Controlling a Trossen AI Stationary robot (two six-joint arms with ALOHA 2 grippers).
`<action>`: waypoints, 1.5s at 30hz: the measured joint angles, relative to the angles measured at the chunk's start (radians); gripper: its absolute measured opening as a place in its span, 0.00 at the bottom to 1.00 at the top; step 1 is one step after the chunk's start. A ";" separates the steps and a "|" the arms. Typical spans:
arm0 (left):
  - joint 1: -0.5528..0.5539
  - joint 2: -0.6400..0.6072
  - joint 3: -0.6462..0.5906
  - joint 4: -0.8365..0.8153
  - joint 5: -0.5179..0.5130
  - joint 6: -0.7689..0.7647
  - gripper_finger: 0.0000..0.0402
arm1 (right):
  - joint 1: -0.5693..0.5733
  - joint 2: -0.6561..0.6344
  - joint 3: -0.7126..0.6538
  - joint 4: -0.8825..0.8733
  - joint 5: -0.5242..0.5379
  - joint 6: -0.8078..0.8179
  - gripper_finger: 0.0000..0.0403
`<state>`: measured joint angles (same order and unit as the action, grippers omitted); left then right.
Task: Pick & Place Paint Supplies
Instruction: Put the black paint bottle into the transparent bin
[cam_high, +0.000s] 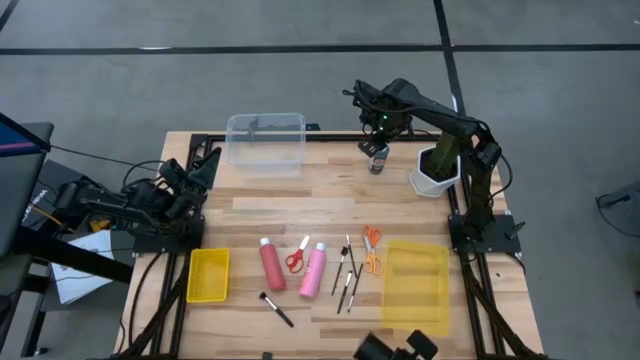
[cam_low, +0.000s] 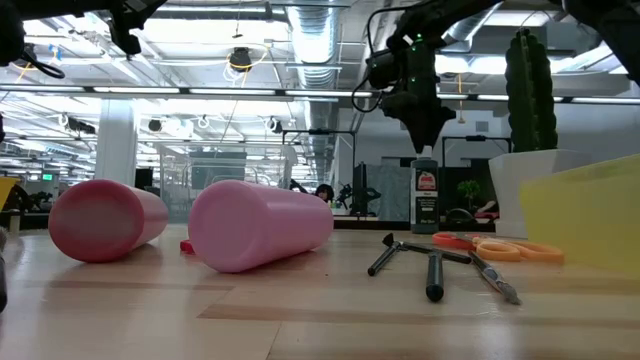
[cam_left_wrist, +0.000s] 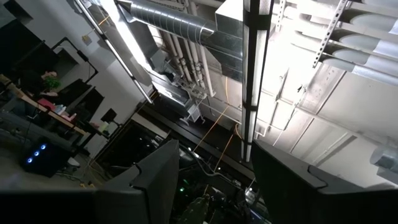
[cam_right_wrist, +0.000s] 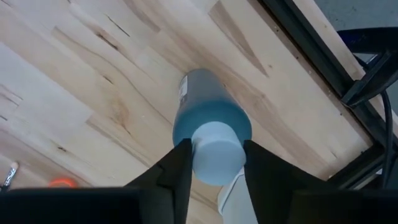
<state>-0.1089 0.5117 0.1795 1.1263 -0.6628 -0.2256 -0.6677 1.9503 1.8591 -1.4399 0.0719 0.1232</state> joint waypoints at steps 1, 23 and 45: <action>0.000 0.000 0.000 0.000 0.000 0.000 0.49 | 0.001 0.000 0.000 -0.001 -0.001 0.000 0.27; 0.026 0.396 0.631 -0.950 0.078 0.102 0.52 | 0.175 -0.141 0.112 0.014 -0.097 0.114 0.27; 0.192 1.077 1.261 -1.179 0.253 0.387 0.63 | 0.215 -0.136 0.324 0.012 -0.101 0.176 0.27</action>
<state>0.0826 1.5889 1.4406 -0.0529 -0.4103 0.1616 -0.4530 1.8141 2.1829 -1.4281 -0.0292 0.2996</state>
